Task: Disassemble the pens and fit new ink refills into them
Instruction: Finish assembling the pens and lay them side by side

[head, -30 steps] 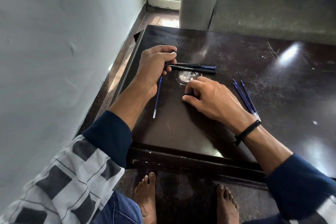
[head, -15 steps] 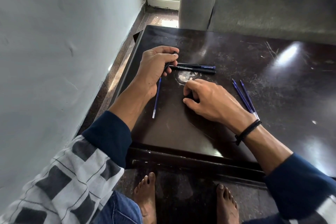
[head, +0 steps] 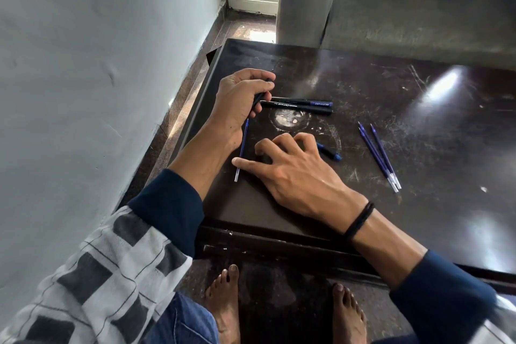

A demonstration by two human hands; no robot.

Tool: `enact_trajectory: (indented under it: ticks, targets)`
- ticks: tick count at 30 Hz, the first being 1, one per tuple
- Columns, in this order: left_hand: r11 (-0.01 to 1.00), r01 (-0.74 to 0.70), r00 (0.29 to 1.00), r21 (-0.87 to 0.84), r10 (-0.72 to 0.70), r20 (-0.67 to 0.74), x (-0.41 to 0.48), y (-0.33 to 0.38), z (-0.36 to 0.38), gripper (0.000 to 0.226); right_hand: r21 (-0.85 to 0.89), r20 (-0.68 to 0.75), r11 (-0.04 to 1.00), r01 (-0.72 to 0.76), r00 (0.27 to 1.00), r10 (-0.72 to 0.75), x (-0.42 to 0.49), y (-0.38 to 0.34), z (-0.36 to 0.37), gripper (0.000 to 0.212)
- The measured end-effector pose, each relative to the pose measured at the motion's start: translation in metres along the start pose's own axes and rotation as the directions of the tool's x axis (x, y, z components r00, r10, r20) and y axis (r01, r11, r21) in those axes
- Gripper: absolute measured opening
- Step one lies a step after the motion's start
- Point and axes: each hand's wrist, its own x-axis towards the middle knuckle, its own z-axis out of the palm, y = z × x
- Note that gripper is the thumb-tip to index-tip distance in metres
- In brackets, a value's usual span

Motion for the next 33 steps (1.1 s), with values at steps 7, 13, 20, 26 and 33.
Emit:
enact_trajectory:
  ticks: [7, 13, 20, 26, 33]
  targets:
    - [1.0, 0.009, 1.0, 0.002, -0.009, 0.005, -0.002, 0.0, 0.001, 0.014, 0.021, -0.134, 0.999, 0.026, 0.991, -0.023, 0.002, -0.004, -0.002, 0.024]
    - [1.0, 0.004, 1.0, 0.01, -0.004, 0.008, -0.003, -0.001, 0.001, 0.013, 0.036, -0.125, 0.997, 0.073, 0.99, -0.068, 0.001, 0.001, 0.001, 0.026]
    - [0.999, -0.008, 0.998, -0.035, 0.01, 0.055, -0.001, 0.0, 0.001, 0.015, 0.175, -0.436, 0.984, 0.044, 0.899, 0.037, 0.002, 0.006, -0.018, 0.023]
    - [1.0, -0.002, 0.961, 0.008, -0.001, 0.275, -0.006, 0.003, 0.003, 0.017, 0.407, -0.48, 0.845, -0.345, 0.707, 0.52, 0.003, 0.052, -0.036, 0.014]
    - [0.994, -0.042, 0.928, 0.102, 0.001, 0.373, -0.013, 0.003, 0.007, 0.015, 0.424, -0.387, 0.797, -0.43, 0.71, 0.589, 0.003, 0.068, -0.032, 0.013]
